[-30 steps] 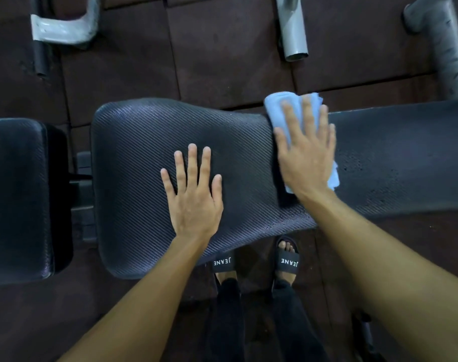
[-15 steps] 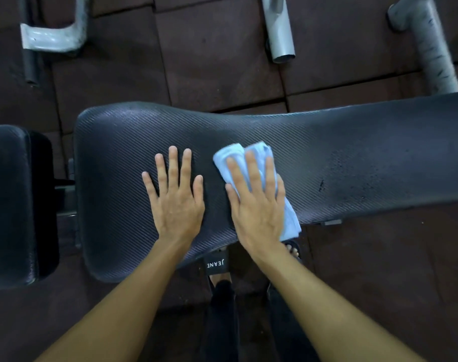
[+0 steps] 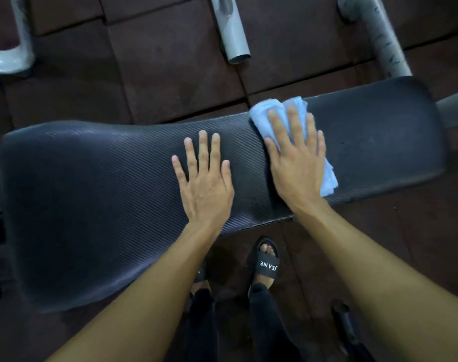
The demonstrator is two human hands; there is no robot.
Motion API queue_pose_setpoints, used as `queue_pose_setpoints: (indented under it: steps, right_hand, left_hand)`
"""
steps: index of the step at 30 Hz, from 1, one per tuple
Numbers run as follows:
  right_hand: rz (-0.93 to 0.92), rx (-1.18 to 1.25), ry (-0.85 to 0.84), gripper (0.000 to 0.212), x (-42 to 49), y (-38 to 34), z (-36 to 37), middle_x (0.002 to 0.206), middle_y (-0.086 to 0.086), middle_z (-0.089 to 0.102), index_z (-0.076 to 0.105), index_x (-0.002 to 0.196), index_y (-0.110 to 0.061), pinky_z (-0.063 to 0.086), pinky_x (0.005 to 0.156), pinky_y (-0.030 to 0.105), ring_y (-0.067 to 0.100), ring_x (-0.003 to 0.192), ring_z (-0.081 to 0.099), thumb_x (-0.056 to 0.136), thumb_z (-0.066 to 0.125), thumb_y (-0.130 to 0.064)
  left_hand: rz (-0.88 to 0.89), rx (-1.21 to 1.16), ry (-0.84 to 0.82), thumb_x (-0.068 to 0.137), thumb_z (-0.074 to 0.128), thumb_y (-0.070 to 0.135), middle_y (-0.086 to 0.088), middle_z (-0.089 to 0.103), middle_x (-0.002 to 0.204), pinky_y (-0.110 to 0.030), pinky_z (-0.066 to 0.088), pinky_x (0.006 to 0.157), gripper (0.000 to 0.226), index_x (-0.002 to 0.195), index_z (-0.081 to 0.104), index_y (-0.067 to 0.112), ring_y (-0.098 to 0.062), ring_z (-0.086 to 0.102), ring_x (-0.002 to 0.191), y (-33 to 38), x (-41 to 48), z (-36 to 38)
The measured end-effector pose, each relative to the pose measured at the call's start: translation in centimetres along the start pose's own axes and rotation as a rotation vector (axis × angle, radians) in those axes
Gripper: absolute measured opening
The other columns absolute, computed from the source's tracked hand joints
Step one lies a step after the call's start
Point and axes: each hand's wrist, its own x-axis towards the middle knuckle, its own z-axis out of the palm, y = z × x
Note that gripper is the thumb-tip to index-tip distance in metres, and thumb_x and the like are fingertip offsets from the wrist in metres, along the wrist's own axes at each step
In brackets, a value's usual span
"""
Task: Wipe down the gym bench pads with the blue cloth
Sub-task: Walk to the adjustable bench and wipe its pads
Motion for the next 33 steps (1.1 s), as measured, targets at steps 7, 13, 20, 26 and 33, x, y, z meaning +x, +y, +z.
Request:
queue_pose_setpoints:
  steps: [7,13,20,26,33]
  right_hand:
    - [0.076,-0.025,0.074,0.048,-11.9,-1.9,1.8,0.163,0.000,0.033,0.037,0.154,-0.034,0.036,0.109,0.049,0.033,0.147,0.031,0.107,0.044,-0.041]
    - [-0.047,-0.028,0.057,0.046,-6.0,-3.1,1.8,0.163,-0.005,0.031,0.038,0.153,-0.037,0.030,0.113,0.044,0.027,0.150,0.030,0.107,0.039,-0.045]
    - [-0.017,0.017,0.009,0.046,4.7,2.4,-0.1,0.164,-0.003,0.028,0.038,0.152,-0.037,0.023,0.117,0.049,0.028,0.152,0.023,0.106,0.033,-0.043]
    - [0.153,0.005,0.008,0.048,5.0,10.3,-2.5,0.167,-0.007,0.020,0.030,0.155,-0.040,0.021,0.119,0.049,0.027,0.152,0.020,0.107,0.031,-0.046]
    - [0.230,-0.041,0.046,0.050,-6.5,11.0,-2.3,0.165,-0.004,0.026,0.034,0.154,-0.037,0.029,0.111,0.047,0.029,0.149,0.026,0.105,0.043,-0.040]
  left_hand:
    - [-0.012,0.031,0.035,0.104,0.020,0.040,0.004,0.008,0.165,-0.052,0.003,0.122,0.056,0.157,0.014,0.024,-0.022,0.001,0.152,0.1,0.0,0.4]
    - [-0.016,0.018,-0.005,0.103,0.015,0.041,0.006,0.003,0.165,-0.050,-0.002,0.122,0.056,0.157,0.010,0.027,-0.019,-0.004,0.152,0.1,-0.1,0.1]
    - [0.039,-0.048,0.030,0.103,0.025,0.037,-0.002,0.016,0.163,-0.053,0.002,0.122,0.055,0.155,0.025,0.018,-0.022,0.007,0.152,3.3,0.6,0.0]
    - [0.168,-0.014,-0.041,0.104,0.024,0.046,0.000,0.005,0.165,-0.052,-0.001,0.122,0.059,0.157,0.011,0.022,-0.022,-0.001,0.152,12.4,3.3,2.3]
    - [0.131,0.037,-0.041,0.104,0.017,0.046,0.004,0.001,0.165,-0.051,-0.002,0.122,0.059,0.157,0.005,0.024,-0.020,-0.005,0.152,12.8,3.3,3.1]
